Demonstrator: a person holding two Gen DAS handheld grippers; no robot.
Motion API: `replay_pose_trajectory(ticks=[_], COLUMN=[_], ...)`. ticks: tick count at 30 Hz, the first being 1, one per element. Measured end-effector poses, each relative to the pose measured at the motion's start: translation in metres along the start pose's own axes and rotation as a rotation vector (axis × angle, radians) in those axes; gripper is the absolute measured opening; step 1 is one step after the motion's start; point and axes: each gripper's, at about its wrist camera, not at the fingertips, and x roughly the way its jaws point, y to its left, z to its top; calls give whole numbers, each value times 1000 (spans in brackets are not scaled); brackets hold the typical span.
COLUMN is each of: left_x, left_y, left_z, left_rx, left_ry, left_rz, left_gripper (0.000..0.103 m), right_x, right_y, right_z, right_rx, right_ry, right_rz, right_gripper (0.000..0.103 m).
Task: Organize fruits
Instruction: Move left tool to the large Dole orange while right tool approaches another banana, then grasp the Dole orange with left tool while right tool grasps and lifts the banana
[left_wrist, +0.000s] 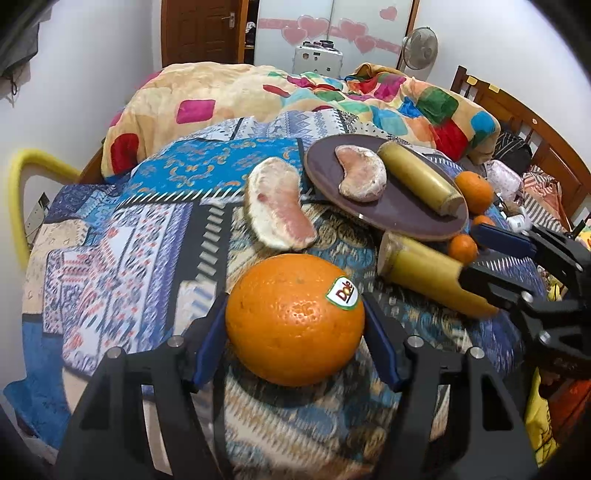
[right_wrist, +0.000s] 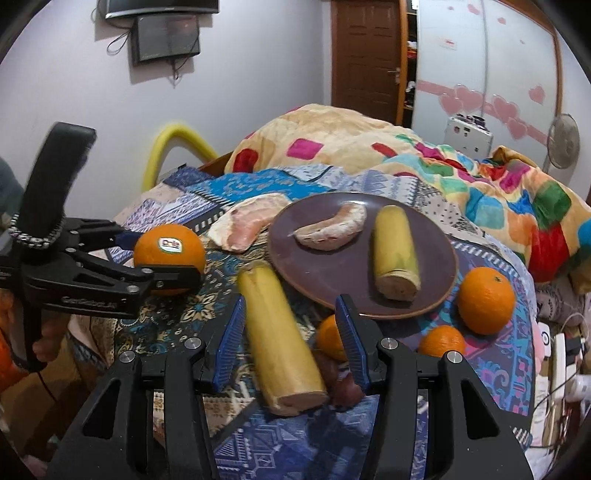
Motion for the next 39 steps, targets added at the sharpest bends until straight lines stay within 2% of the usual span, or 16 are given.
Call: replay_pose_trajectory(ticks=[4, 7, 11, 24, 27, 32, 39], left_x=[-12, -20, -25, -20, -19, -14, -13], left_y=[8, 13, 20, 21, 21, 21, 21], left_z=[-13, -21, -31, -28, -28, -26, -22], left_rx=[3, 24, 21, 6, 0, 6, -2], left_ry=[7, 5, -1, -46, -50, -52, -54], left_rz=[11, 27, 19, 16, 13, 18, 26], left_gripper=[68, 68, 68, 69, 69, 69, 68], right_x=[10, 15, 23, 46, 50, 51, 32], right_y=[9, 15, 14, 19, 26, 35, 32], right_z=[2, 3, 4, 10, 11, 13, 18], right_rx=[-22, -50, -62, -81, -95, -102, -58], right_ry=[28, 43, 77, 176, 185, 166, 83], right_rz=[25, 24, 20, 25, 40, 52, 71], right_gripper=[46, 40, 38, 38, 35, 33, 31])
